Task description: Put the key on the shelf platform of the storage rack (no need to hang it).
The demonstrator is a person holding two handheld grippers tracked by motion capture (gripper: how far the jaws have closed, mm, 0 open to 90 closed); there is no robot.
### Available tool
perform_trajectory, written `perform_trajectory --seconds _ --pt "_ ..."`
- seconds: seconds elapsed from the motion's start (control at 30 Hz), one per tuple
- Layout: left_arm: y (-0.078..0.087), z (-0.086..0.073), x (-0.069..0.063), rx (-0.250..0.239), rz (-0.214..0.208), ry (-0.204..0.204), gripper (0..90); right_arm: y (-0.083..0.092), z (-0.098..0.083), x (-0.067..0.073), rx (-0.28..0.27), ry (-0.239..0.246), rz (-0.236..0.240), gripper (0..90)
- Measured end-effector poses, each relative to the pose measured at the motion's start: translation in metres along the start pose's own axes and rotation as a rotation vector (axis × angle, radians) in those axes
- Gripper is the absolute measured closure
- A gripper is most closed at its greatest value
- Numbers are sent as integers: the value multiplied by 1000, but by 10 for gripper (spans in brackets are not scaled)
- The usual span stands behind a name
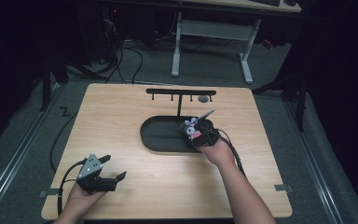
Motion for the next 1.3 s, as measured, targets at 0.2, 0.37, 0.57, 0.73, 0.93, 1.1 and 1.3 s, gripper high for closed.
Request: perform_trajectory --seconds 0.2,0.37,0.57,0.73,0.93,1.1,1.3 --pt "-1 0 0 3 0 -1 120 -3 -4 -2 13 1 -8 478" --pt "0 0 1 0 3 1 120 -9 -1 -1 6 -10 2 474" --pt "0 0 1 -1 2 1 120 -13 2 2 -1 -10 0 444" --pt "1 0 1 -2 1 1 120 -11 6 3 -12 -23 7 360" --pt "0 0 1 -1 2 -3 120 -4 8 3 -35 -24 6 326" --pt "1 0 1 -2 3 -2 120 5 9 3 -62 -26 4 321" --pt "1 0 1 0 3 -4 120 15 8 1 -89 -19 -6 310"
Point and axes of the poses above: each handheld gripper's, and its own axes: y roughly backward along the jaws, z roughly out of its top, x roughly to its left, the point moved 9 cm from there along -y, roughly forward along the jaws, and after that the axes turned 1 degree about x, right-handed, at the moved point
